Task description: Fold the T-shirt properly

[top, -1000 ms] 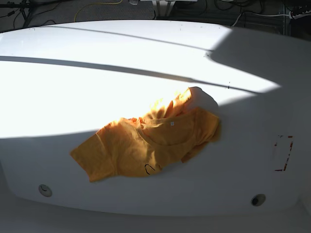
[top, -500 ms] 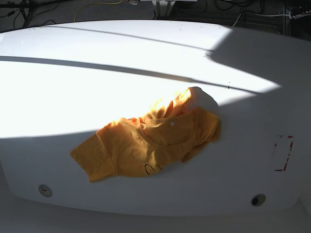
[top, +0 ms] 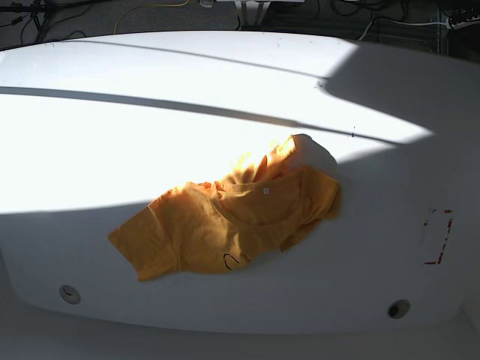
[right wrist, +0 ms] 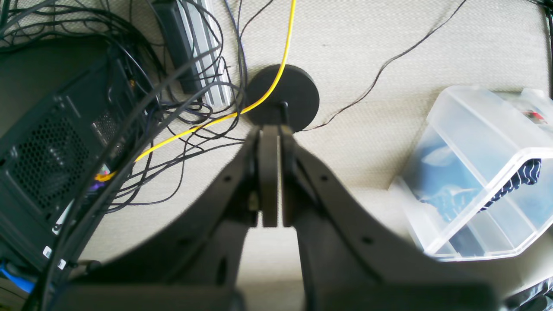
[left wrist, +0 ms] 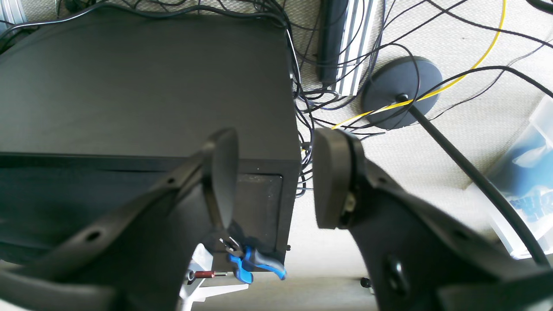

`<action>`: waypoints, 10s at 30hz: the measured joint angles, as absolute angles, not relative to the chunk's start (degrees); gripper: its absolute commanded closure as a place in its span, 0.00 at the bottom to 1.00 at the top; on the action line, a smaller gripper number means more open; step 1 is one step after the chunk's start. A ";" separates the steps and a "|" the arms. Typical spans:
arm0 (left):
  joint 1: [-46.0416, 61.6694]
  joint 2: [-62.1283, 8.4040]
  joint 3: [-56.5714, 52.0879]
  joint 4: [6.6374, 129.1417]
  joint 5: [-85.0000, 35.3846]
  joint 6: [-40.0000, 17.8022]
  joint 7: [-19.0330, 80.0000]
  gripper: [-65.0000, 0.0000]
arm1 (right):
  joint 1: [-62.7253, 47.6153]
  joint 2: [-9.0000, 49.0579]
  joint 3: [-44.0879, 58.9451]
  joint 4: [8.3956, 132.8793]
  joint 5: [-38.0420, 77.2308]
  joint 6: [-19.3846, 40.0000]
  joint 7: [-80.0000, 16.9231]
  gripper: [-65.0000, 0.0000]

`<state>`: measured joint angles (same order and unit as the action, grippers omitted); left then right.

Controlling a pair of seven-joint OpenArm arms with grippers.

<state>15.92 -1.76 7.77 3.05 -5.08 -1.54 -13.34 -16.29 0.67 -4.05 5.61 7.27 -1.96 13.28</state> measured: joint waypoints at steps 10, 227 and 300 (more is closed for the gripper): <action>16.14 -1.78 7.84 2.92 -4.93 -1.54 -13.34 0.61 | -16.45 0.69 -4.05 5.61 7.27 -1.93 13.28 0.99; 39.16 -7.29 3.44 49.21 -4.12 -1.28 -11.38 0.61 | -40.05 1.67 -3.79 55.35 6.22 -2.33 8.71 0.99; 53.95 -9.17 -12.88 113.69 -3.68 -1.30 -10.07 0.29 | -40.60 5.37 -3.55 115.59 6.63 -1.54 -5.82 0.42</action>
